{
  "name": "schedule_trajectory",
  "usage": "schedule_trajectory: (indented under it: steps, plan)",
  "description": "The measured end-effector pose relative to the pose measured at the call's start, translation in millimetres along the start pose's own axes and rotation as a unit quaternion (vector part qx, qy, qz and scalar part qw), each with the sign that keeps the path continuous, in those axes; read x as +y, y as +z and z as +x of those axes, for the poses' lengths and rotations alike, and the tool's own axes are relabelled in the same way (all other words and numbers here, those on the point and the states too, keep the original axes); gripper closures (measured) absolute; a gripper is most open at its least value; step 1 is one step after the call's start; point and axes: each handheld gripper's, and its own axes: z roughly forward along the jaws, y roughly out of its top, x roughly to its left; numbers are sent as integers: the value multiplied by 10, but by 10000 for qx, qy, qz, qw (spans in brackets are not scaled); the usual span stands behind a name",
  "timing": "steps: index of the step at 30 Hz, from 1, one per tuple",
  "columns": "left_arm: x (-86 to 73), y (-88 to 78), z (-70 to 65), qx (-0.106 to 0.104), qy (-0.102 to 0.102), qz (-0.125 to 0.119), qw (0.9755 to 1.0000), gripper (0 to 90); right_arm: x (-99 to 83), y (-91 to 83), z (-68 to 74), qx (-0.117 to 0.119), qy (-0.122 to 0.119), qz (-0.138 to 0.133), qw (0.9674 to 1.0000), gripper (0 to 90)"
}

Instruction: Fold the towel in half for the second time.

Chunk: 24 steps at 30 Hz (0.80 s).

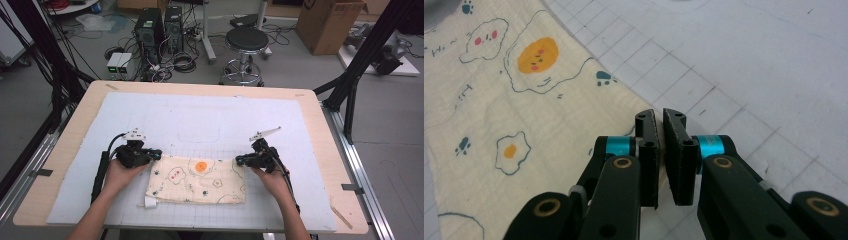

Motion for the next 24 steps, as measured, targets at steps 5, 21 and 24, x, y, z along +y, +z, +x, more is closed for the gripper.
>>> schedule_trajectory:
  steps: [5,21,24]
  plan:
    - [15,-3,48,61,-136,-172,9997,848,35,-2,-71,52,145,-112,9998,855]
    - [354,83,287,295,-504,-486,9971,848,467,15,-403,-135,562,-289,9979,854]
    - [432,76,306,404,-484,-529,9966,848,570,-6,-422,-201,599,-256,9977,854]
